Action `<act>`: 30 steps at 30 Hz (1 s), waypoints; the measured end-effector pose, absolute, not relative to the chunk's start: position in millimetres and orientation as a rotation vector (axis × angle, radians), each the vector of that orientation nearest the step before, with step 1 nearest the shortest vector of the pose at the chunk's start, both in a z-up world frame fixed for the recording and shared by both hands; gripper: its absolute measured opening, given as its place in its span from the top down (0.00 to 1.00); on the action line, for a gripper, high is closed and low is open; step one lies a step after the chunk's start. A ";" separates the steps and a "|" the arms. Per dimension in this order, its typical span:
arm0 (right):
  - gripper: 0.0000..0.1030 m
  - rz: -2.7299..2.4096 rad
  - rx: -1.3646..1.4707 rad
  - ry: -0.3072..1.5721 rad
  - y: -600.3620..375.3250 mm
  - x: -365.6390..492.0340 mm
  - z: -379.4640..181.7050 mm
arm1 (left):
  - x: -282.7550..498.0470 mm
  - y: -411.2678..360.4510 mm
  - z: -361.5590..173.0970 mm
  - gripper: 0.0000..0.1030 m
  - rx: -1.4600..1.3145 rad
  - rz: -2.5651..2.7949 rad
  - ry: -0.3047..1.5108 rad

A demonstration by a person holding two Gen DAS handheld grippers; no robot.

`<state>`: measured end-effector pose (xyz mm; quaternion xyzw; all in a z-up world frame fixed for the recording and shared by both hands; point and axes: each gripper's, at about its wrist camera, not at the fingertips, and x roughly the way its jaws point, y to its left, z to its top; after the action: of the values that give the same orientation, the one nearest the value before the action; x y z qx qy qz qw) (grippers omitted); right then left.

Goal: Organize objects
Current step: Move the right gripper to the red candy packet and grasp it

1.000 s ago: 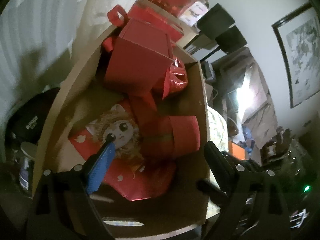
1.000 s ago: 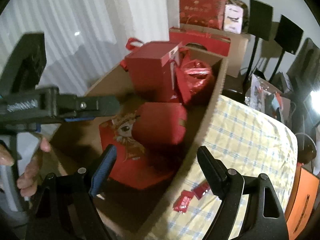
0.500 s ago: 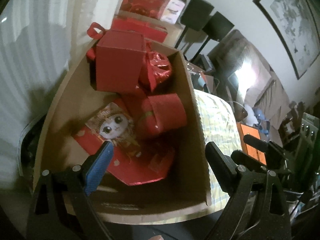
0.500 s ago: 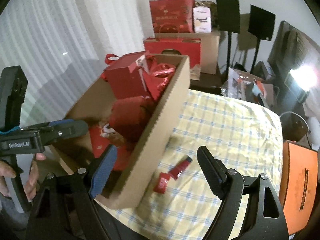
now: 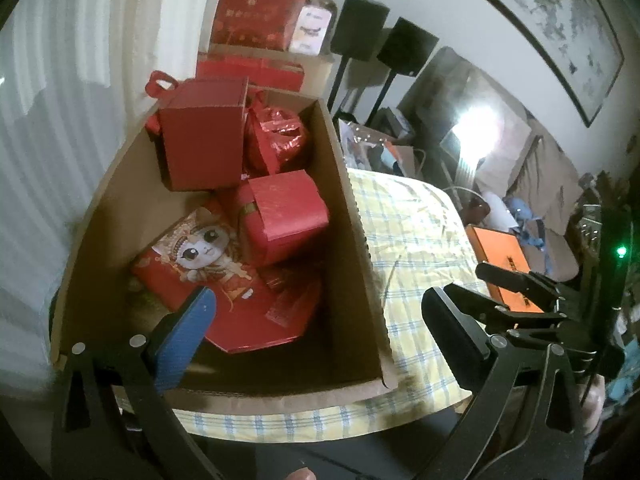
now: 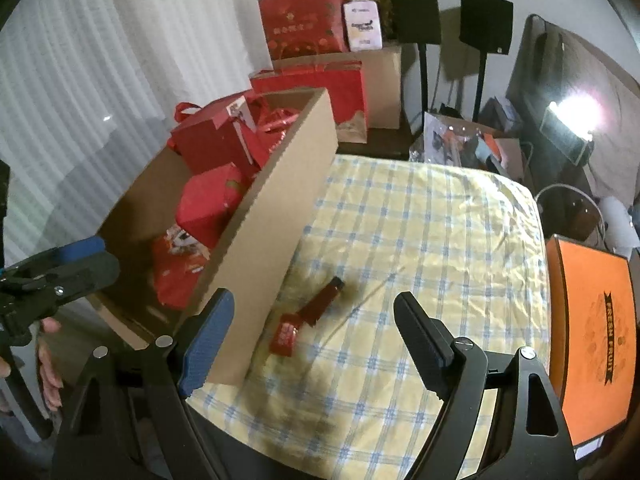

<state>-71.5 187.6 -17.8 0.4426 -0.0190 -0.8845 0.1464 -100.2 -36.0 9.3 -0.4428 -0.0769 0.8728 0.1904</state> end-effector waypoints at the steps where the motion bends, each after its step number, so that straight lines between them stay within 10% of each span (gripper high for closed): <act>1: 0.20 -2.543 1.278 -0.057 188.1 -70.6 -20.5 | -98.1 -35.0 9.6 0.00 -1.233 2.462 -0.209; 30: 0.56 -2.374 1.389 -0.017 149.6 -88.7 -129.8 | -70.5 -46.3 2.5 0.00 -1.155 2.584 -0.200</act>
<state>-88.7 149.6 -129.8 0.4954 -0.0062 -0.8467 0.1943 -70.5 -46.3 2.5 -0.4024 -0.0698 0.9002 0.1512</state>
